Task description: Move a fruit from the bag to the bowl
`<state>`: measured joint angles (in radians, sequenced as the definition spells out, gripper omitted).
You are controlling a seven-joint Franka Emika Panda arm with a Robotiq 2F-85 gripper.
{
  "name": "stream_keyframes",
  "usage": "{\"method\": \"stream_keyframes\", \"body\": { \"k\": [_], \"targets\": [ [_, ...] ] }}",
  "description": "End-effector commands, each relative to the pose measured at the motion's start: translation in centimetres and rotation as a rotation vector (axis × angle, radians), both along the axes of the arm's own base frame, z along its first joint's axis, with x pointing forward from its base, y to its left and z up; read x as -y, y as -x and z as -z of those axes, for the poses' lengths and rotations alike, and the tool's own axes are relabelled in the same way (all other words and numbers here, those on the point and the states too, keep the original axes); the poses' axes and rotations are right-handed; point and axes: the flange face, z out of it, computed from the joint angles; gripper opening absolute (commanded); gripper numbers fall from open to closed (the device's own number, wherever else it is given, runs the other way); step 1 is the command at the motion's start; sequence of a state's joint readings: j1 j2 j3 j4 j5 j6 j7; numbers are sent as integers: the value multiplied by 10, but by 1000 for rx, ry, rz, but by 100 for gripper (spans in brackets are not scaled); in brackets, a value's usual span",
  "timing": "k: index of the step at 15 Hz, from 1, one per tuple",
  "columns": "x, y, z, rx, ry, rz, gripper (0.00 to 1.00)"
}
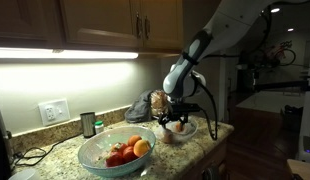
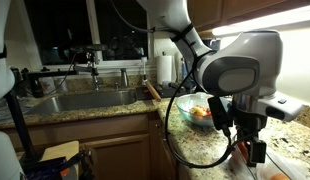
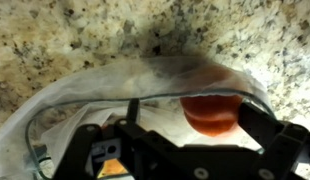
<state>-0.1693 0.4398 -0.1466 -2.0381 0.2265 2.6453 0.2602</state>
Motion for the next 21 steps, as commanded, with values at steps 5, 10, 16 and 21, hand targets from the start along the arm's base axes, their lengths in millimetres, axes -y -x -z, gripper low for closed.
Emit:
{"method": "stream_keyframes", "body": {
  "k": [5, 10, 16, 21],
  "targets": [
    [4, -11, 8, 15, -32, 19, 100],
    [4, -21, 1, 37, -32, 21, 100],
    [6, -24, 9, 20, -38, 29, 100],
    [5, -26, 6, 25, -28, 28, 100]
  ]
}}
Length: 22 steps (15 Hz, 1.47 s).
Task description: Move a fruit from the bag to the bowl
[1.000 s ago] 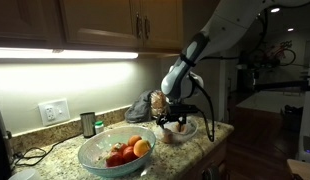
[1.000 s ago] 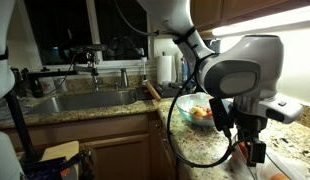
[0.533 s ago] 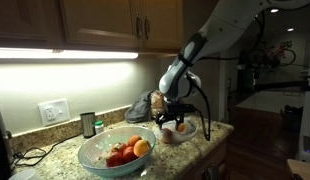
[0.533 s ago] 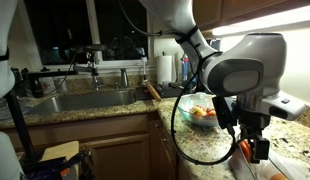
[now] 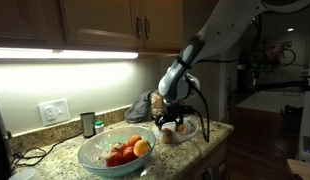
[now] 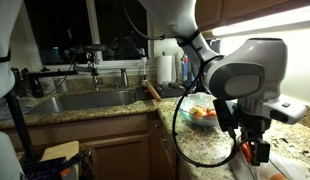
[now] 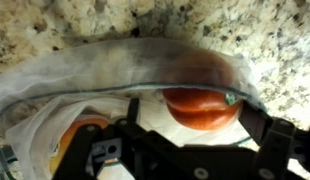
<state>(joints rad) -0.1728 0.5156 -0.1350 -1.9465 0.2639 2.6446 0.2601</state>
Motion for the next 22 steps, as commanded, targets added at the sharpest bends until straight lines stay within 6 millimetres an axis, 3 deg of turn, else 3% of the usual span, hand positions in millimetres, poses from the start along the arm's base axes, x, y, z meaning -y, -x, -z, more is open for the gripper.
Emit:
{"method": "stream_keyframes", "body": {
  "k": [1, 15, 16, 17, 20, 22],
  "targets": [
    [3, -2, -6, 3, -13, 11, 100],
    [5, 1, 15, -25, -39, 19, 100],
    [6, 1, 16, -22, -38, 20, 75],
    [6, 2, 17, -22, -39, 22, 74],
    [7, 2, 16, -21, -37, 27, 54],
    [8, 3, 15, -19, -37, 28, 50]
  ]
}}
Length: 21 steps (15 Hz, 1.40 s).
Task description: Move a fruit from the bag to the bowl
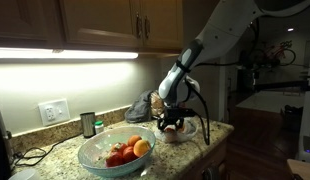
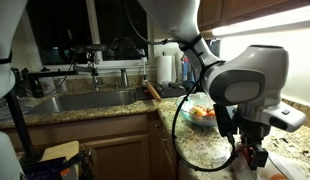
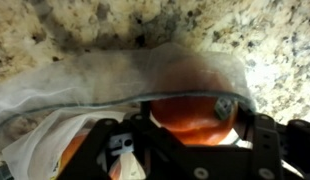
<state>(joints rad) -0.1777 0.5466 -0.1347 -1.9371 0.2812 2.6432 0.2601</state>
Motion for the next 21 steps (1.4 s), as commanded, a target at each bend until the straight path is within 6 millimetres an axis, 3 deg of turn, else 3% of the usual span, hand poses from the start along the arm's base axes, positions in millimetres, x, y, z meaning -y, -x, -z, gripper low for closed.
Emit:
{"method": "stream_keyframes", "body": {
  "k": [1, 21],
  "targets": [
    [5, 1, -1, 0, -23, 11, 50],
    [9, 9, -47, 69, 2, 17, 50]
  ]
}}
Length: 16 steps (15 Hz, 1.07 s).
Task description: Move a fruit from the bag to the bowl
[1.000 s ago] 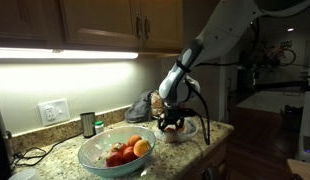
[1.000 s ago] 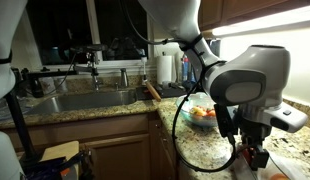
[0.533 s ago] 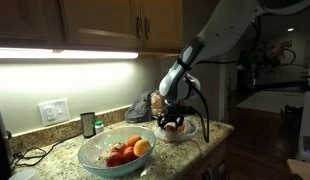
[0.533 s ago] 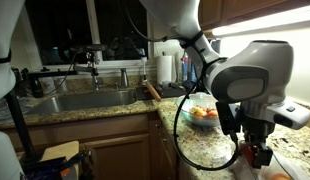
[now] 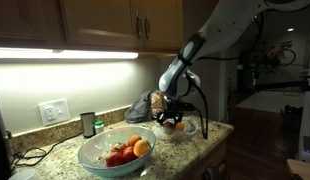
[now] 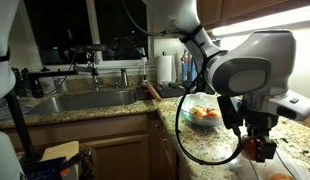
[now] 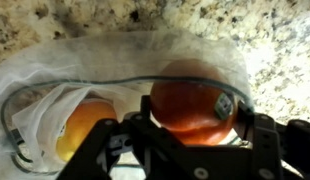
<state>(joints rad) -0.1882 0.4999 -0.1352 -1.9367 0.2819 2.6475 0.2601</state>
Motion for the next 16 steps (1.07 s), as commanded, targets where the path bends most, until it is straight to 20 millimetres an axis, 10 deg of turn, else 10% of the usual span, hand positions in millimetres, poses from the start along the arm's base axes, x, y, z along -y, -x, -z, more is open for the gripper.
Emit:
{"method": "stream_keyframes", "body": {
  "k": [1, 16],
  "targets": [
    [1, 12, -18, 20, -8, 4, 50],
    [17, 38, -41, 9, 42, 34, 50]
  ]
}}
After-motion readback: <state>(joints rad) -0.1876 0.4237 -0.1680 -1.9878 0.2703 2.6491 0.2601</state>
